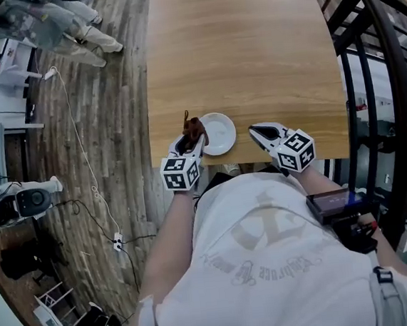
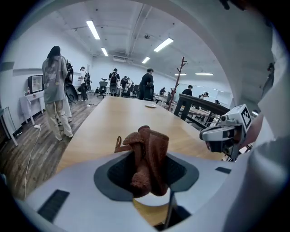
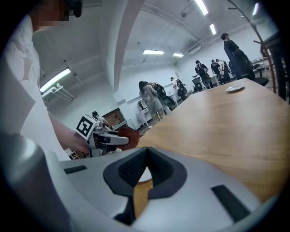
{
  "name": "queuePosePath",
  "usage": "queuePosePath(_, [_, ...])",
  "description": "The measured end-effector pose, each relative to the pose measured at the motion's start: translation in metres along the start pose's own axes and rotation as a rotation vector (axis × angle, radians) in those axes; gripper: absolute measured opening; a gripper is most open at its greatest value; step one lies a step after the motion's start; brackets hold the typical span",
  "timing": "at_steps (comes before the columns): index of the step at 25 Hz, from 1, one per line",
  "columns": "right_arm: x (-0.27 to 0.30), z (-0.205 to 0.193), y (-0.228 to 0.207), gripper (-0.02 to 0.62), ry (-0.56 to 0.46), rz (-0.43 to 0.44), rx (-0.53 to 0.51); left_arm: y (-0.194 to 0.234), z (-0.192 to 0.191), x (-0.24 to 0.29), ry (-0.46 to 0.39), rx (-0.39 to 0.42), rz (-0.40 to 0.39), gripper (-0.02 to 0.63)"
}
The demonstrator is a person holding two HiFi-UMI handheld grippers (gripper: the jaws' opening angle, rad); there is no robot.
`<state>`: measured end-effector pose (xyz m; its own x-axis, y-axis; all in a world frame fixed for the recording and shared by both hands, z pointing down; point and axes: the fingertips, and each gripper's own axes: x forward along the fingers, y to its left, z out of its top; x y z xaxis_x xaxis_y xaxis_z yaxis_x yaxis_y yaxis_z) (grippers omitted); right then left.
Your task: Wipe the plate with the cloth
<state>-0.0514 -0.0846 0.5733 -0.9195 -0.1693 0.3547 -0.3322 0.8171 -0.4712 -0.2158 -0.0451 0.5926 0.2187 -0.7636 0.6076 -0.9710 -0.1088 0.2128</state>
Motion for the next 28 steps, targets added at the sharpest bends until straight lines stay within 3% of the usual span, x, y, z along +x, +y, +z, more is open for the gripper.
queuePosePath(10, [-0.025,-0.006,-0.018,0.012,-0.033,-0.112,0.081,0.002,0.007,0.057,0.125,0.164,-0.019,0.169])
queuePosePath(16, [-0.038,-0.008,-0.033,0.014,-0.048,-0.173,0.125,-0.008,0.006,0.077,0.171,0.202,-0.045,0.170])
queuePosePath(28, [-0.043,-0.018,-0.039,0.012,-0.041,-0.193,0.148,-0.084,-0.009,0.093,0.194,0.268,-0.233,0.169])
